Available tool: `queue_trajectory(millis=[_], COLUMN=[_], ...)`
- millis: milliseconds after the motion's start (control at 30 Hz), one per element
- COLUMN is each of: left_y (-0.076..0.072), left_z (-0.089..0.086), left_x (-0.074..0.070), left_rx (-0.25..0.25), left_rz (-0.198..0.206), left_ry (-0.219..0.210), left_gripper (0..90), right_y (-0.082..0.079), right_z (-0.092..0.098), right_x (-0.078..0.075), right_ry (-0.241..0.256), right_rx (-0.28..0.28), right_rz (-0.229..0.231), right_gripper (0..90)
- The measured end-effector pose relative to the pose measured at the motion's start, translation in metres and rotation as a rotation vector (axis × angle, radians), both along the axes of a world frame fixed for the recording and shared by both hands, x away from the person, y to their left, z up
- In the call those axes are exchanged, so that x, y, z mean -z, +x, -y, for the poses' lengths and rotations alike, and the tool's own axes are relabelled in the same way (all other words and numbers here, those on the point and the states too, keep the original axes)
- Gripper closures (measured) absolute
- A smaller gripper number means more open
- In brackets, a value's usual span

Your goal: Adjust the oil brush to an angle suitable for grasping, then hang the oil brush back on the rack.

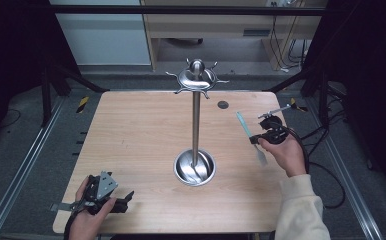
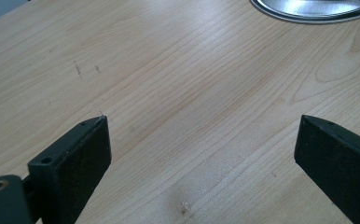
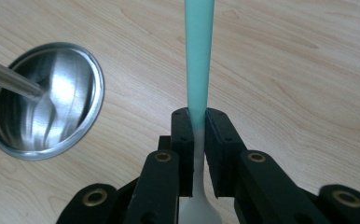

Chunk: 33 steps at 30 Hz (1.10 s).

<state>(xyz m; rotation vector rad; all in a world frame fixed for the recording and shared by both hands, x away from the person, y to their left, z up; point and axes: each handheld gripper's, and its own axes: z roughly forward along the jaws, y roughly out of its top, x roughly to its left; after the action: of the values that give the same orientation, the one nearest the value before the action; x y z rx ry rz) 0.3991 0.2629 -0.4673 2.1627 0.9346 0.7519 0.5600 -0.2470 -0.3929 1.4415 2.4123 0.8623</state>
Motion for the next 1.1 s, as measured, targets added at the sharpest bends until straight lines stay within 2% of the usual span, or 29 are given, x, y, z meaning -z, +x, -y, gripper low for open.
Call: queue_trajectory(millis=[467, 700, 833, 1100], left_y=[0.001, 0.001, 0.001, 0.001], left_z=[0.001, 0.002, 0.001, 0.001], left_x=[-0.001, -0.001, -0.001, -0.001], left_rx=[0.015, 0.018, 0.013, 0.015], left_rz=[0.001, -0.005, -0.001, 0.003], left_ry=[-0.003, -0.001, -0.008, -0.013], left_gripper=[3.3, 3.3, 3.3, 3.3], right_y=[-0.027, -0.034, -0.039, -0.056], right_z=[0.012, 0.013, 0.013, 0.014], right_x=[-0.029, -0.033, -0.038, -0.057], right_ry=[0.095, 0.104, 0.130, 0.192], right_rx=[0.000, -0.006, -0.012, -0.034], right_rz=[0.123, 0.145, 0.162, 0.234], right_gripper=[82.4, 82.3, 82.4, 82.3])
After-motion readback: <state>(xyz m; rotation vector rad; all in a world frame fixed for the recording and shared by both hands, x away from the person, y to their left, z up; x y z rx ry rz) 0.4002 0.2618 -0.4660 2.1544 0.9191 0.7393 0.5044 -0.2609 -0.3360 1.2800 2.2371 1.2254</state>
